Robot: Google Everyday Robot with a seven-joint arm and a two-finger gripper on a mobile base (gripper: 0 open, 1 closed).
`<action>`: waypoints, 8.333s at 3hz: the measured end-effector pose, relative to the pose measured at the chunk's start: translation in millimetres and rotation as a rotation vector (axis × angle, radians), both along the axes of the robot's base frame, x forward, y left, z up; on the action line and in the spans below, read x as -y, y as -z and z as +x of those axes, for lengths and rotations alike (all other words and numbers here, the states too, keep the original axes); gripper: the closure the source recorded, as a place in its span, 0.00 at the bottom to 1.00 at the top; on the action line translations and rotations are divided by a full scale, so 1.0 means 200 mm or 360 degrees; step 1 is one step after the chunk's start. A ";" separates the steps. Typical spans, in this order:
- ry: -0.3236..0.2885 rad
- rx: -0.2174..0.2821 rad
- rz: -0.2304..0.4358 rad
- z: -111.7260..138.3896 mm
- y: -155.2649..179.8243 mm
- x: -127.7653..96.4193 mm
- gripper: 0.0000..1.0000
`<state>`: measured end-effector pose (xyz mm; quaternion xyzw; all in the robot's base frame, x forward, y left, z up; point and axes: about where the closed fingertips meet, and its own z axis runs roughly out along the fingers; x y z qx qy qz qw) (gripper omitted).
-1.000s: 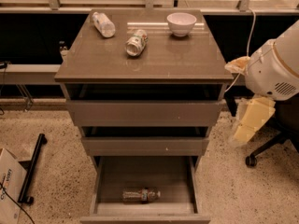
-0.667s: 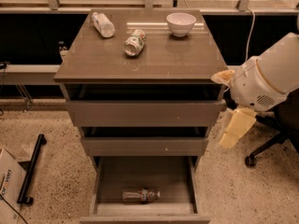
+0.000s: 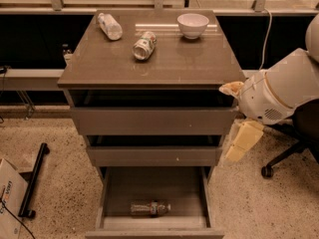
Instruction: Pick water bottle from bottom drawer and place on counter
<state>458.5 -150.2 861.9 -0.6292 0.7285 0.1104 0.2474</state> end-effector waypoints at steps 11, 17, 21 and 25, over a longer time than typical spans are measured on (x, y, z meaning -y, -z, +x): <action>0.0066 -0.0294 0.0958 0.25 1.63 -0.50 0.00; 0.0384 -0.0484 0.0791 0.31 2.51 -0.65 0.00; 0.0452 -0.0739 0.0720 0.36 2.95 -0.65 0.00; 0.0395 -0.0522 0.0763 0.47 3.28 -0.96 0.00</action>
Offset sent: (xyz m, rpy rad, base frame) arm 0.0033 0.0351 -0.0799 0.2306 0.0607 0.0154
